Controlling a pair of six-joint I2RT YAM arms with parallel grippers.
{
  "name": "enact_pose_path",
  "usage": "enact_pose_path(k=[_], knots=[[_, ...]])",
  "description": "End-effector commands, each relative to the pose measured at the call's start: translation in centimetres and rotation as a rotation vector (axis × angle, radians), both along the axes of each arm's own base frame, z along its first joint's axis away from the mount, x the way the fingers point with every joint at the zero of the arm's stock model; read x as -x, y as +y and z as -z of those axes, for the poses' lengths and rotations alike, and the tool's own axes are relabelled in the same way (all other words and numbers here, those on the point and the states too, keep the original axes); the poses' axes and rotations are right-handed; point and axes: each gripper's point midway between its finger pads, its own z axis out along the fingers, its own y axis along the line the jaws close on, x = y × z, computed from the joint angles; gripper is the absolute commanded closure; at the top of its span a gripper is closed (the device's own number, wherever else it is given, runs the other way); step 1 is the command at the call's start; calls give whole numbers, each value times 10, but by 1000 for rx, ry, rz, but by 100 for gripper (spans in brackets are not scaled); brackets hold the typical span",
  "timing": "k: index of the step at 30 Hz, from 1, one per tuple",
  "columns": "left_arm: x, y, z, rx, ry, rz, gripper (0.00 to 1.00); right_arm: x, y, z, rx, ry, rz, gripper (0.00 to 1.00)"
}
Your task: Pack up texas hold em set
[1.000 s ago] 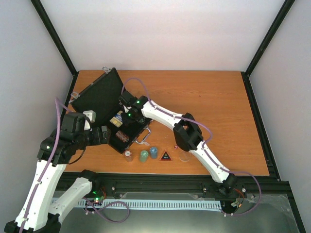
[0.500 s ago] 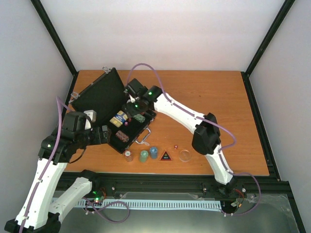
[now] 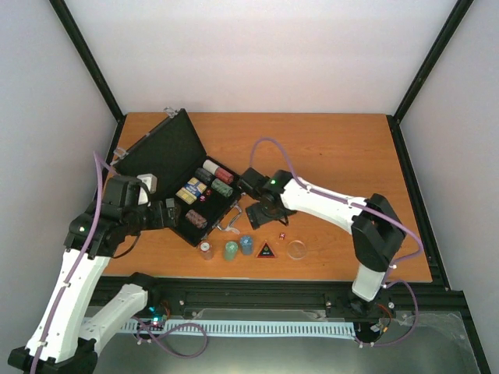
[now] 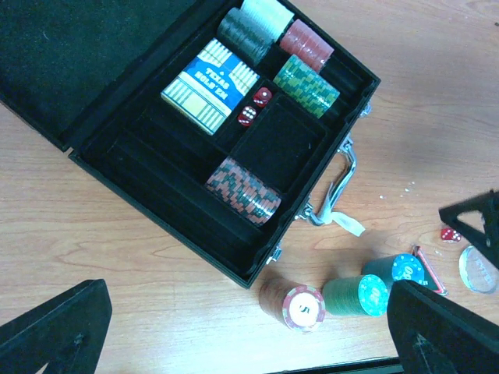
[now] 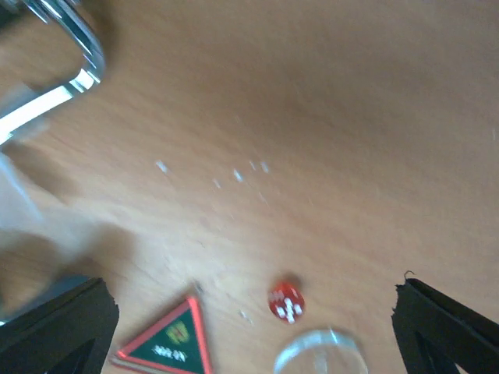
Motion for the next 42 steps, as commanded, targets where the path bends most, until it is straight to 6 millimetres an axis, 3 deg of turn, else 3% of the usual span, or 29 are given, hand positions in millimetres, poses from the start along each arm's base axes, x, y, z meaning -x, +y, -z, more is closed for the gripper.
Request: enact_pose_path(k=[1, 7, 13, 16, 26, 30, 42], knots=[[-6, -9, -9, 33, -37, 34, 0, 23, -35, 15, 40, 35, 105, 5], [-9, -12, -6, 50, -28, 32, 0, 46, -54, 37, 53, 90, 111, 13], [-10, -14, -5, 68, -21, 25, 0, 49, -53, 50, 59, 109, 95, 21], [-10, -14, -4, 67, -19, 19, 0, 50, -51, 59, 60, 126, 87, 34], [-11, -13, -3, 60, -14, 16, 0, 50, -58, 82, 90, 164, 98, 39], [-11, -12, -2, 55, -9, 15, 0, 50, -60, 89, 91, 176, 109, 50], [-10, -12, 1, 59, -5, 10, 0, 49, -60, 98, 87, 189, 108, 64]])
